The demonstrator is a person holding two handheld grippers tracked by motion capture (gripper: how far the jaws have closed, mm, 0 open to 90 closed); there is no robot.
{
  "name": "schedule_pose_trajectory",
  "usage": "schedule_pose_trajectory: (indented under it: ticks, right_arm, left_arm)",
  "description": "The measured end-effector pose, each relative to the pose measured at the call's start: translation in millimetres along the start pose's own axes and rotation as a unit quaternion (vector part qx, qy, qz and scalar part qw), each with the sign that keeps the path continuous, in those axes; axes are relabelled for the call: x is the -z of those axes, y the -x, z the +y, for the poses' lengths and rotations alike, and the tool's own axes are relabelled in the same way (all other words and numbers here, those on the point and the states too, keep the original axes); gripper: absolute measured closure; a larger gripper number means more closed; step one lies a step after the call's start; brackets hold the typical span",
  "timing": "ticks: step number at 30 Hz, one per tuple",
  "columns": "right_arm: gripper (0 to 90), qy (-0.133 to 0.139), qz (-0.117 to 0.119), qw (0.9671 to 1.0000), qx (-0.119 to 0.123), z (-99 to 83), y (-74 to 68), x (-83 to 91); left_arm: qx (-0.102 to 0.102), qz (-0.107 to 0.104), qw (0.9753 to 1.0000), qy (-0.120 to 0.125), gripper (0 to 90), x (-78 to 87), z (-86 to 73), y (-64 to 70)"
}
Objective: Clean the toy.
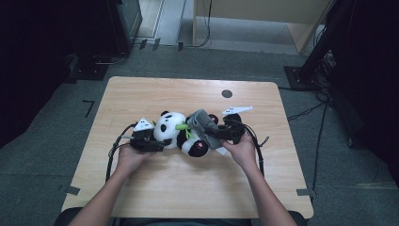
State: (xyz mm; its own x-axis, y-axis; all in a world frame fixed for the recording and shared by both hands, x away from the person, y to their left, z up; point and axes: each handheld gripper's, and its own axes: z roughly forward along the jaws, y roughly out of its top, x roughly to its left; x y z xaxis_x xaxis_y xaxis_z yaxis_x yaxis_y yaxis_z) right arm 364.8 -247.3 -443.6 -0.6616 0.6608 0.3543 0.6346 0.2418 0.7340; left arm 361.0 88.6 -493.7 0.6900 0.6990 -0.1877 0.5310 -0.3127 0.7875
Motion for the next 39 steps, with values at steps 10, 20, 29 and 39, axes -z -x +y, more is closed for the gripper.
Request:
schedule_pose_trajectory:
  ticks: [10, 20, 29, 39]
  right_arm:
    - [74.8, -0.004, -0.006, 0.9997, -0.024, -16.4, 11.6, 7.2]
    - [74.6, -0.012, -0.017, 0.9990, -0.039, -31.4, 23.4, 10.4]
    - [74.8, -0.038, -0.041, 0.9975, -0.043, -37.4, 27.8, 10.3]
    - [75.4, -0.074, -0.093, 0.9902, -0.074, -45.5, 50.6, 12.3]
  left_arm:
    - [0.005, -0.003, 1.0000, -0.008, 23.0, 0.1, 3.6, -0.4]
    - [0.018, -0.007, 0.9997, -0.014, 23.1, 0.2, 7.7, -1.4]
    - [0.021, -0.006, 0.9996, -0.017, 23.6, 1.3, 10.0, -1.6]
    - [0.036, -0.005, 0.9992, -0.014, 24.3, 1.7, 11.2, -3.0]
